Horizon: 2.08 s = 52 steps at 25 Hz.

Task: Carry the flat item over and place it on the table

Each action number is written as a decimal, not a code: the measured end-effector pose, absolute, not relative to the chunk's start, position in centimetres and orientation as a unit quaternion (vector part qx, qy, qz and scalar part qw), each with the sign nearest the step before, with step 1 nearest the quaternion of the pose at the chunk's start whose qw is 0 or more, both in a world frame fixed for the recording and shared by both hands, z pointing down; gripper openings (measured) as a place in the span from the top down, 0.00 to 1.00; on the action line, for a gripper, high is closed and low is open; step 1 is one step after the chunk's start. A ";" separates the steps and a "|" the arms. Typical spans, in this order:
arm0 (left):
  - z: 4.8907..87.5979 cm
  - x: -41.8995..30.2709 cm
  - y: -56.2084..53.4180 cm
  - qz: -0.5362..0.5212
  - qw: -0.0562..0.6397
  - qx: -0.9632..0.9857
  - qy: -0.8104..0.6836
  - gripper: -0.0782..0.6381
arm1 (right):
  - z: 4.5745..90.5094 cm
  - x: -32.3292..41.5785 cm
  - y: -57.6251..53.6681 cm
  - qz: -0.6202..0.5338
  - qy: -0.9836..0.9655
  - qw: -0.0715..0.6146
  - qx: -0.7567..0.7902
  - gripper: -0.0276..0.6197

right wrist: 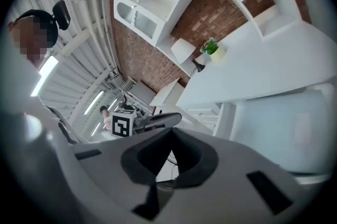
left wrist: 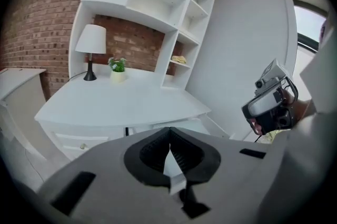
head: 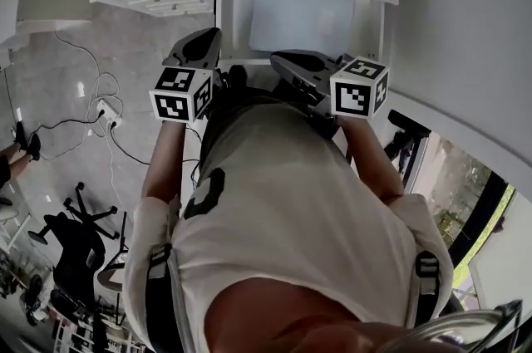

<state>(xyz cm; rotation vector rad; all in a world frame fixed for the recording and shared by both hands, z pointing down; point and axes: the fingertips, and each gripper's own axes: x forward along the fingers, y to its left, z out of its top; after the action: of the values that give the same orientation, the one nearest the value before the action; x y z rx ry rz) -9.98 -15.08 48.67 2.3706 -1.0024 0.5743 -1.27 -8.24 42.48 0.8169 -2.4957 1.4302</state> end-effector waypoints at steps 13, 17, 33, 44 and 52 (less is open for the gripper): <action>61.6 -2.2 -18.0 0.311 0.361 0.821 -0.315 0.80 | 59.3 22.3 -12.1 0.569 -0.649 0.117 0.492 0.94; 65.5 -0.2 -18.0 0.330 0.421 0.797 -0.281 0.46 | 64.2 26.6 -12.3 0.593 -0.610 0.140 0.507 0.94; 72.3 1.7 -18.9 0.344 0.528 0.730 -0.264 0.39 | 72.3 28.0 -13.5 0.646 -0.578 0.186 0.463 0.35; 75.5 2.3 -17.8 0.327 0.565 0.713 -0.254 0.39 | 75.2 27.8 -12.6 0.664 -0.574 0.183 0.444 0.35; 75.3 2.3 -17.3 0.296 0.600 0.698 -0.255 0.39 | 74.5 27.0 -12.9 0.669 -0.580 0.167 0.434 0.43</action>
<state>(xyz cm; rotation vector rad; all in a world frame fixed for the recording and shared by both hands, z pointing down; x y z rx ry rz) 2.28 -17.28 75.30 1.6192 -0.5905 0.6863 27.04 -12.88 74.50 1.2362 -1.6514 1.9032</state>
